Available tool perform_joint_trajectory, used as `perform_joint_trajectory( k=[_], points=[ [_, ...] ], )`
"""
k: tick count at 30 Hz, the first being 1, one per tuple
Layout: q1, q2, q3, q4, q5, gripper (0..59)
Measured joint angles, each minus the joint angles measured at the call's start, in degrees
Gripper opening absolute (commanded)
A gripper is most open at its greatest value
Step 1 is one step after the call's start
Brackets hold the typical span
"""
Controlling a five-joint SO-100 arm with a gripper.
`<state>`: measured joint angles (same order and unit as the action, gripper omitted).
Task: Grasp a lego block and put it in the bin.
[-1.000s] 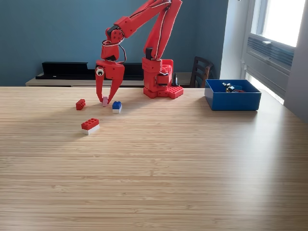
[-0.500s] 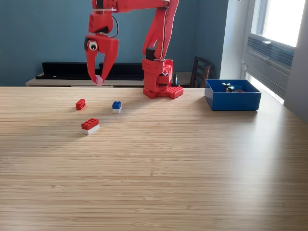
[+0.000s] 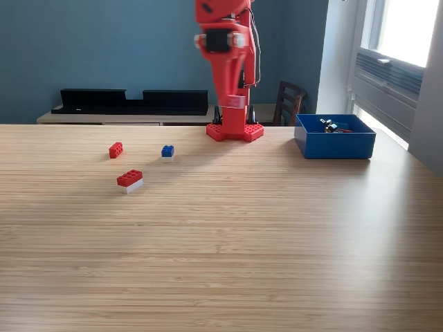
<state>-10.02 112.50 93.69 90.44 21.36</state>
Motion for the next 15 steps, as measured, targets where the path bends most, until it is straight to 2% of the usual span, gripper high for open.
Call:
perform_joint_trajectory(
  k=[4,8,15],
  points=[
    [-20.83,0.00,0.00,0.00,1.23,0.0],
    [-36.30,0.00,0.00,0.00,-0.53,0.0],
    [-51.15,0.00,0.00,-0.09,-5.01,0.0]
  ],
)
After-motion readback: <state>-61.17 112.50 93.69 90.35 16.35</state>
